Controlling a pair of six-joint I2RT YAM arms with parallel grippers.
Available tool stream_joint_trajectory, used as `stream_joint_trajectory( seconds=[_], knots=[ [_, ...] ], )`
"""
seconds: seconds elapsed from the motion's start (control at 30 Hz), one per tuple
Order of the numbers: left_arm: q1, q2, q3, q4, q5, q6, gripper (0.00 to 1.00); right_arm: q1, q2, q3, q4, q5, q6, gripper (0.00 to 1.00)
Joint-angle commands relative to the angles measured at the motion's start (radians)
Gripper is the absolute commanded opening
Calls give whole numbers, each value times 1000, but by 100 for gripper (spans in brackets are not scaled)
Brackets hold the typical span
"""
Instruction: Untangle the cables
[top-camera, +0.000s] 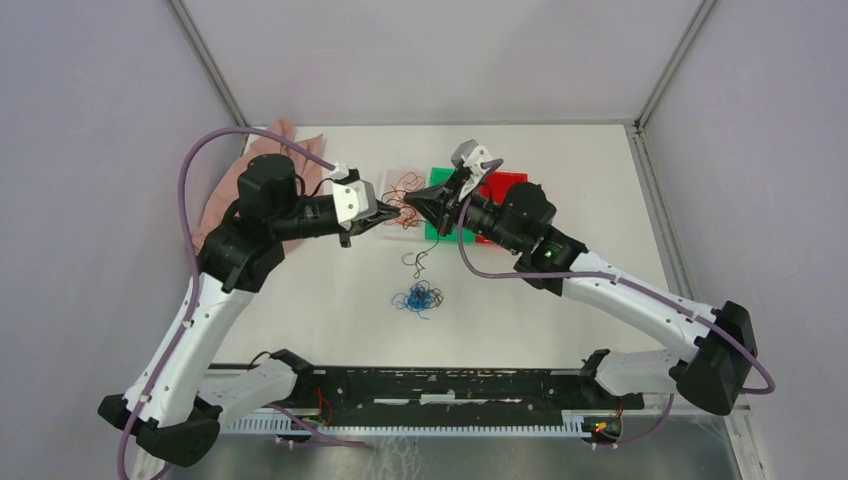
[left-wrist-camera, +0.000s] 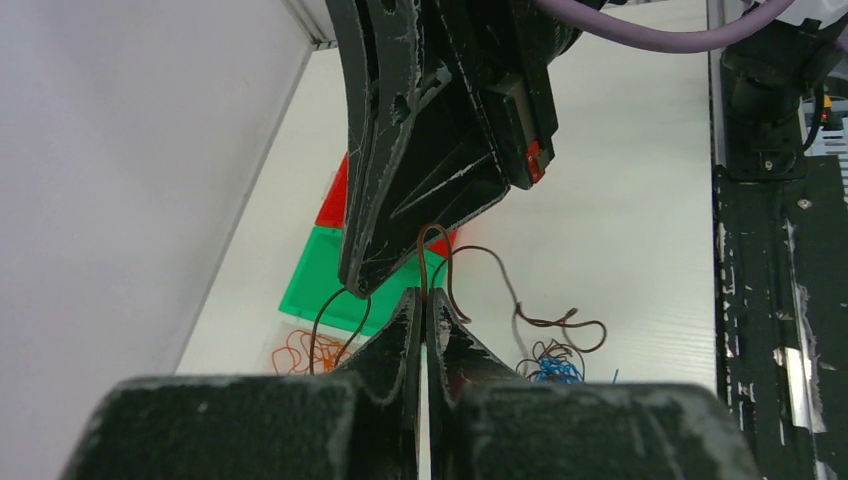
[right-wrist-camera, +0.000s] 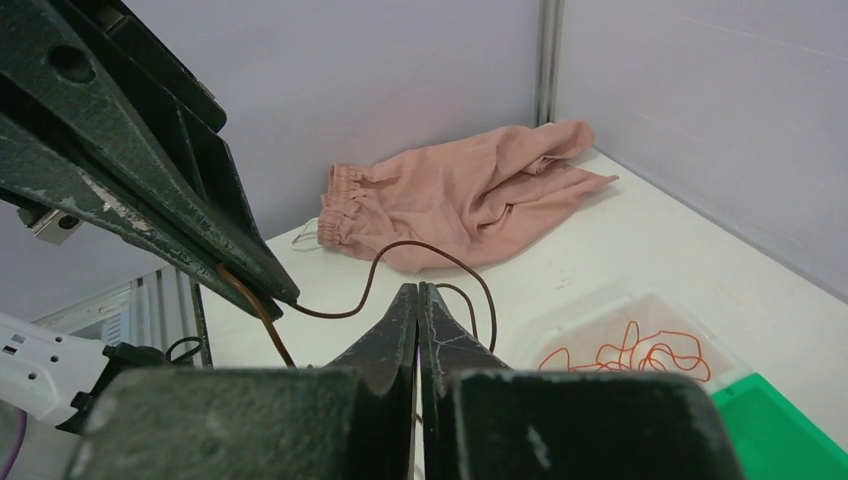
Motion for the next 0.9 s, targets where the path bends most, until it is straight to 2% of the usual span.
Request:
stream_joint_trajectory(
  seconds=[0.0, 0.07, 0.1, 0.17, 0.2, 0.27, 0.33, 0.47, 0.7, 0.77, 0.87],
  knots=[
    [-4, 9, 1, 70, 47, -102, 3, -9, -56, -46, 60, 38, 11, 0],
    [-5, 20, 14, 74, 55, -114, 3, -14, -77, -75, 55, 40, 3, 3],
    [-6, 22, 19, 74, 58, -117, 3, -15, -95, -91, 52, 39, -9, 12],
    [-6, 23, 26, 76, 68, -129, 3, -25, -129, -126, 46, 32, -37, 44],
    [-5, 22, 27, 74, 75, -133, 3, -33, -147, -141, 37, 21, -53, 54],
    [-5, 21, 31, 71, 90, -143, 3, -48, -177, -159, 9, 11, -90, 65],
    [-5, 21, 31, 70, 105, -158, 3, -73, -205, -168, -19, 1, -117, 68],
    [-6, 20, 23, 69, 139, -207, 3, -137, -260, -170, -51, -113, -137, 71],
    [-5, 12, -8, 113, 182, -315, 3, -160, -263, -89, -235, -529, -217, 71],
    [-6, 13, -12, 133, 205, -365, 3, -160, -252, -92, -222, -594, -210, 70],
    [-6, 15, -18, 161, 244, -435, 3, -160, -250, -123, -115, -657, -150, 70]
  ],
)
